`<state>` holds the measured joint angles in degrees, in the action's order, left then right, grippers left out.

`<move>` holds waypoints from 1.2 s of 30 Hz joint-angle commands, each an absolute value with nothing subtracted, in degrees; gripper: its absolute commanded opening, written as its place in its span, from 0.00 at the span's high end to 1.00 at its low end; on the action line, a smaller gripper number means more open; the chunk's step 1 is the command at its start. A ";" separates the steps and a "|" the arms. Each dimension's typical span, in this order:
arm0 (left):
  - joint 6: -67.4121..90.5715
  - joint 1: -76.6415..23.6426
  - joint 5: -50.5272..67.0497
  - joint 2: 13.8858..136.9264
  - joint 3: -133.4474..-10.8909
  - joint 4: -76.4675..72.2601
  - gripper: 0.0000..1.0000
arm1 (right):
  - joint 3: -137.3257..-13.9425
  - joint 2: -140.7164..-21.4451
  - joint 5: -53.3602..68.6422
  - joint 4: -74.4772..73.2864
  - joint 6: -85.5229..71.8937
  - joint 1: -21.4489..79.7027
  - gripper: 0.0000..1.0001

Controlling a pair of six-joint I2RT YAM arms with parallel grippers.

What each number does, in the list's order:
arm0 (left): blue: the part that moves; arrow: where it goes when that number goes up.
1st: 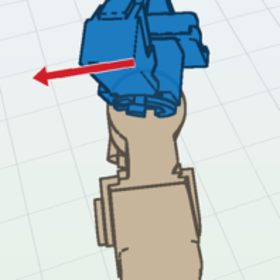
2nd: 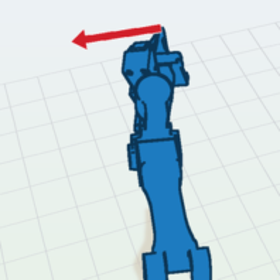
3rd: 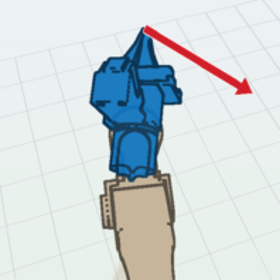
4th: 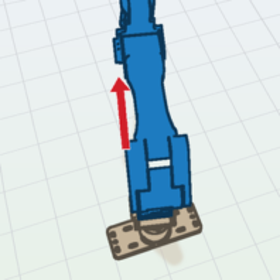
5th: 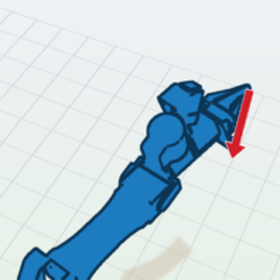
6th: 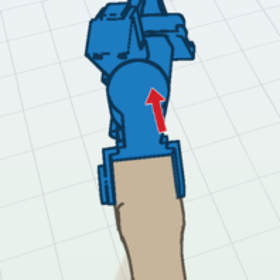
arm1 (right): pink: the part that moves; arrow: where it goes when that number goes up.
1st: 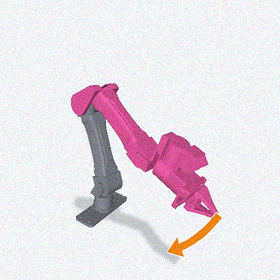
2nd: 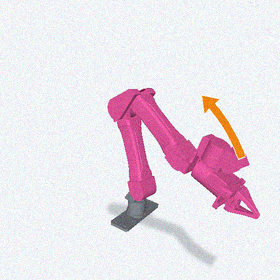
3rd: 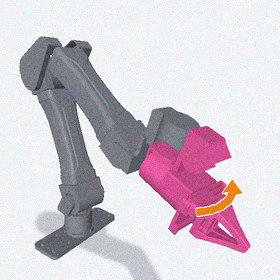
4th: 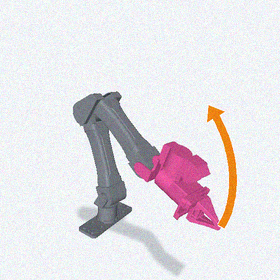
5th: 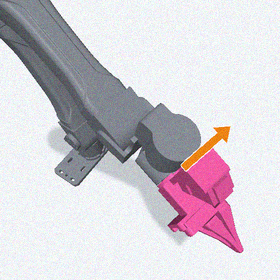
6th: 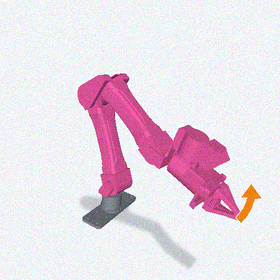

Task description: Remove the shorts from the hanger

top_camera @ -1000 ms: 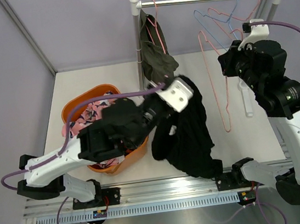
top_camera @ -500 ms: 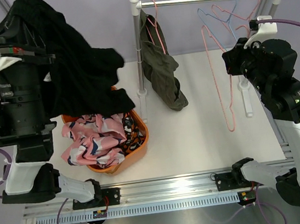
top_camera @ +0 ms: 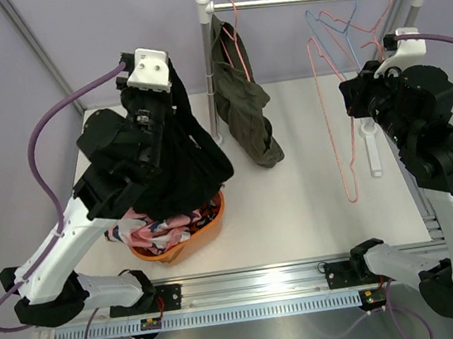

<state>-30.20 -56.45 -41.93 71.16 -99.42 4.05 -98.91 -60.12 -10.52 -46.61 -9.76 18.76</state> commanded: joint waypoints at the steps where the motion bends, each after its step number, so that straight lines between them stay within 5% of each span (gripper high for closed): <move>1: -12.26 -51.25 -38.93 67.07 -96.95 8.43 1.00 | -98.35 -59.50 -11.43 -45.62 -8.79 19.16 1.00; 10: 22.52 -36.57 -44.12 51.79 -70.60 23.45 1.00 | -97.21 -59.59 -11.69 -45.00 -7.91 19.16 1.00; 16: 37.69 -27.95 -35.08 39.92 -47.93 29.53 1.00 | -95.81 -59.24 -10.11 -43.77 -8.44 19.16 1.00; 26: 50.53 -27.34 -16.00 51.12 -28.48 18.65 0.98 | -95.27 -61.35 -10.02 -42.80 -7.74 19.16 1.00; 30: 52.73 -26.11 -13.45 54.75 -27.86 16.44 0.89 | -95.80 -63.36 -10.02 -43.42 -6.94 19.16 1.00; 36: 47.83 -25.40 -14.76 47.30 -32.50 21.43 0.32 | -97.12 -66.00 -8.17 -43.50 -6.42 19.07 1.00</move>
<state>49.06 -25.50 -16.49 51.18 -29.23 19.35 -94.61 -65.08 -9.37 -45.30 -7.79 18.76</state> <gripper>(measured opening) 0.611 0.116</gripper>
